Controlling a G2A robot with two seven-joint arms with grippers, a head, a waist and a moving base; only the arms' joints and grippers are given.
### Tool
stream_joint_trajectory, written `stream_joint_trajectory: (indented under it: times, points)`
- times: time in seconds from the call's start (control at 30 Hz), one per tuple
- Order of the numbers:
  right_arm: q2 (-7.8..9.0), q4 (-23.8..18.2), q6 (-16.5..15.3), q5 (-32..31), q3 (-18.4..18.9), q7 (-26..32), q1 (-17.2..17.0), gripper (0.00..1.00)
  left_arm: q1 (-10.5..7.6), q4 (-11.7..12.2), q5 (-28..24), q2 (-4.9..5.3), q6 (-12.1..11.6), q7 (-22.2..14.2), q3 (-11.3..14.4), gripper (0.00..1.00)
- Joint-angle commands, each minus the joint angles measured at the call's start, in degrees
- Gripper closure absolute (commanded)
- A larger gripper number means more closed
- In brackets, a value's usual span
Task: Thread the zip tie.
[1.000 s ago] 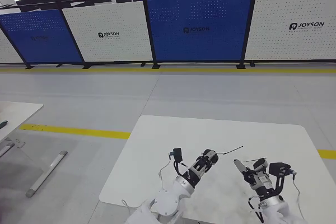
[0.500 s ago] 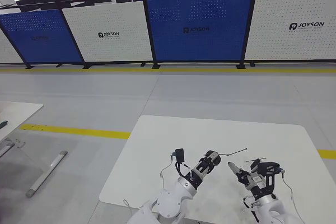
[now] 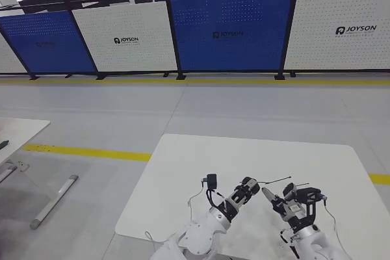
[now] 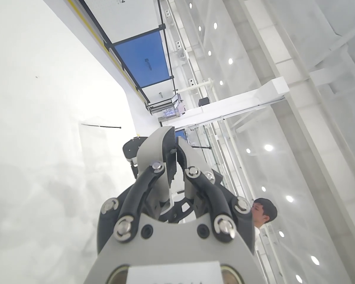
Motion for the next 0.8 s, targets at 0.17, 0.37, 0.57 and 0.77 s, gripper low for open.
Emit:
stream_joint_trajectory:
  times: [0.17, 0.37, 0.57, 0.77]
  points:
    - [0.09, -0.41, -2.7, 1.2, 0.14, 1.23, -0.06, 0.67, -0.34, 0.43, -0.68, -0.05, 0.37, -1.19, 0.35, 1.0]
    - [0.17, -0.69, -3.58, 0.54, 0.05, 1.86, -0.16, 0.69, -0.64, 0.85, -0.73, -0.17, 0.48, -0.85, 0.65, 1.0]
    - [0.27, -1.11, -5.18, 0.84, 0.36, 1.16, -0.6, 0.7, -0.75, 0.96, -0.24, -0.23, 0.71, -0.77, 0.98, 1.0]
    - [0.4, -1.28, -5.63, 1.06, 0.34, 1.07, -0.65, 0.7, -1.15, 1.55, -0.2, -0.38, 0.96, -0.32, 1.32, 1.0]
